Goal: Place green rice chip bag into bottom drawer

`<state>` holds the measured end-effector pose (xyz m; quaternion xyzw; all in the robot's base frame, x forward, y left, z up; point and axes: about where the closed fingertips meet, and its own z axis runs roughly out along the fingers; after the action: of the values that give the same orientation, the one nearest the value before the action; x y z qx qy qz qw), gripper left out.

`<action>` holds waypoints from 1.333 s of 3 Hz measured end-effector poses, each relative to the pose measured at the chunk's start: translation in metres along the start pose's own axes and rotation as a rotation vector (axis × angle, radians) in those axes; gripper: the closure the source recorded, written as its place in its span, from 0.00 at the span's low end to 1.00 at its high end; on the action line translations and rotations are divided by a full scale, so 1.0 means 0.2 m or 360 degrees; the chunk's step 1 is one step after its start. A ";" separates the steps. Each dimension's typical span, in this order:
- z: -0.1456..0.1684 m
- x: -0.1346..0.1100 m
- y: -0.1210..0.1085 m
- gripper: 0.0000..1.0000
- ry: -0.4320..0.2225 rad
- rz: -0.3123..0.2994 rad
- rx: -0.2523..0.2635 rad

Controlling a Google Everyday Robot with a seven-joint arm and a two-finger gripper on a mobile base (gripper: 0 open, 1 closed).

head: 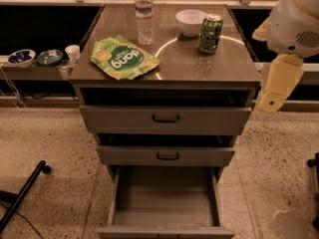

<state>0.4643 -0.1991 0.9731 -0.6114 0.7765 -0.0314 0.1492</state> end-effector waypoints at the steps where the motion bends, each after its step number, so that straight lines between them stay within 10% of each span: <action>1: 0.11 -0.32 -0.22 0.00 -0.0092 -0.0029 -0.0027; 3: 0.49 -1.03 -0.61 0.00 -0.0146 0.0052 0.0063; 4: 0.79 -1.16 -0.70 0.00 -0.0142 0.0230 0.0075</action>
Offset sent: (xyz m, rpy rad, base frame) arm 0.2207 0.2241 -0.0031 0.0777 -0.0674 0.0304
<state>0.6859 0.0087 0.8996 -0.5508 0.8103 -0.0116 0.1998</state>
